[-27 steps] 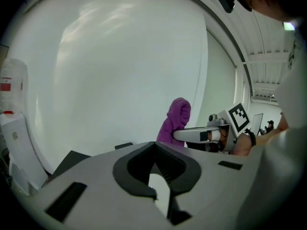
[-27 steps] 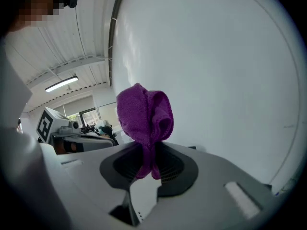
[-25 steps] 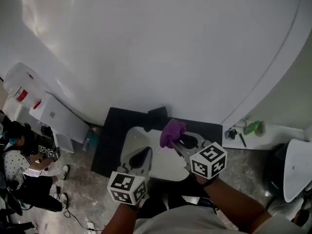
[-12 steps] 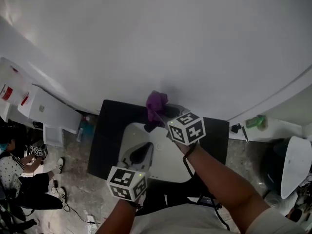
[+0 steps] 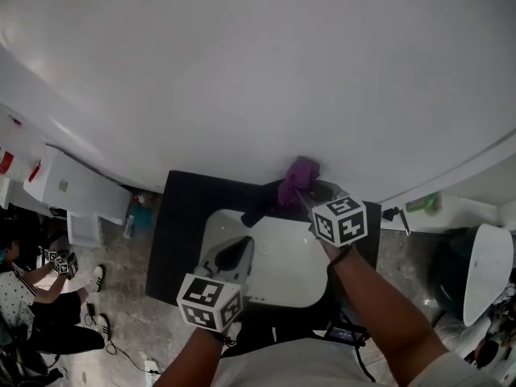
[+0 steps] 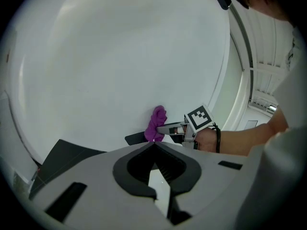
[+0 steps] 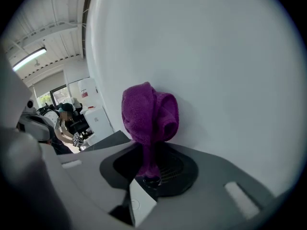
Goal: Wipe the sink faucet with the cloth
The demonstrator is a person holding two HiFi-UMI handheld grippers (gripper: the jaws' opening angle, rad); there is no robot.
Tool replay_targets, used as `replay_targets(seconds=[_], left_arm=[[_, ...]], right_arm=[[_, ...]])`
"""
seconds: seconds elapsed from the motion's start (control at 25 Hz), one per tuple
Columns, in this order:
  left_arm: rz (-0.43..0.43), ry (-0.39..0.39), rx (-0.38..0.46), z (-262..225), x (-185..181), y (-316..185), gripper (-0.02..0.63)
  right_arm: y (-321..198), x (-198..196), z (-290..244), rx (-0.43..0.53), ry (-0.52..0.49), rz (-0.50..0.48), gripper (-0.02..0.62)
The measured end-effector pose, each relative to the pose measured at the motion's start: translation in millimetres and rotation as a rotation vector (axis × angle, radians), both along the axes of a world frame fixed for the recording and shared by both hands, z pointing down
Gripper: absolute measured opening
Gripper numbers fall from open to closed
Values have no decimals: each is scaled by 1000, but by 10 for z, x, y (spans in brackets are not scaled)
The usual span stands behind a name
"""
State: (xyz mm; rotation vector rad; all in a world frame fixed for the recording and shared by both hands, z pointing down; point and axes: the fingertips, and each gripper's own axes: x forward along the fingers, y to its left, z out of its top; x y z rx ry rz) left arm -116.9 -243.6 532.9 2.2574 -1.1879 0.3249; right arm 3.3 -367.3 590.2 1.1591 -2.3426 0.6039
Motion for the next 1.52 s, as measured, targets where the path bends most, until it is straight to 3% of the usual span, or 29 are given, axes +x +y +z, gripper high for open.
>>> replay_targets(seconds=[0.12, 0.28, 0.36, 0.56, 0.64, 0.92, 1.12, 1.32, 1.4, 1.52], left_arm=[[19, -2, -1, -21, 61, 6, 6], [29, -15, -1, -30, 88, 11, 6], [22, -17, 3, -37, 43, 13, 6], [-7, -4, 0, -29, -75, 43, 6], [-12, -1, -2, -29, -100, 72, 6], [-35, -13, -10, -9, -229, 161, 6], [-39, -22, -20, 51, -296, 223, 6], [-51, -17, -26, 68, -359, 260, 6], [-48, -15, -18, 33, -362, 240, 6], [-41, -15, -8, -12, -364, 213, 6]], right_arm=[[32, -416, -197, 41, -19, -91, 74], [183, -999, 13, 15, 6, -214, 74], [176, -898, 140, 12, 38, -193, 75], [-1, 65, 138, 11, 76, 19, 75], [47, 163, 65, 18, 66, 42, 74], [606, -873, 478, 24, 97, -189, 74], [590, -1203, 801, -15, 103, -228, 74], [974, -1598, 751, -38, 71, -382, 72], [899, -1488, 639, -8, 69, -344, 72], [523, -1088, 563, 37, 117, -208, 72]])
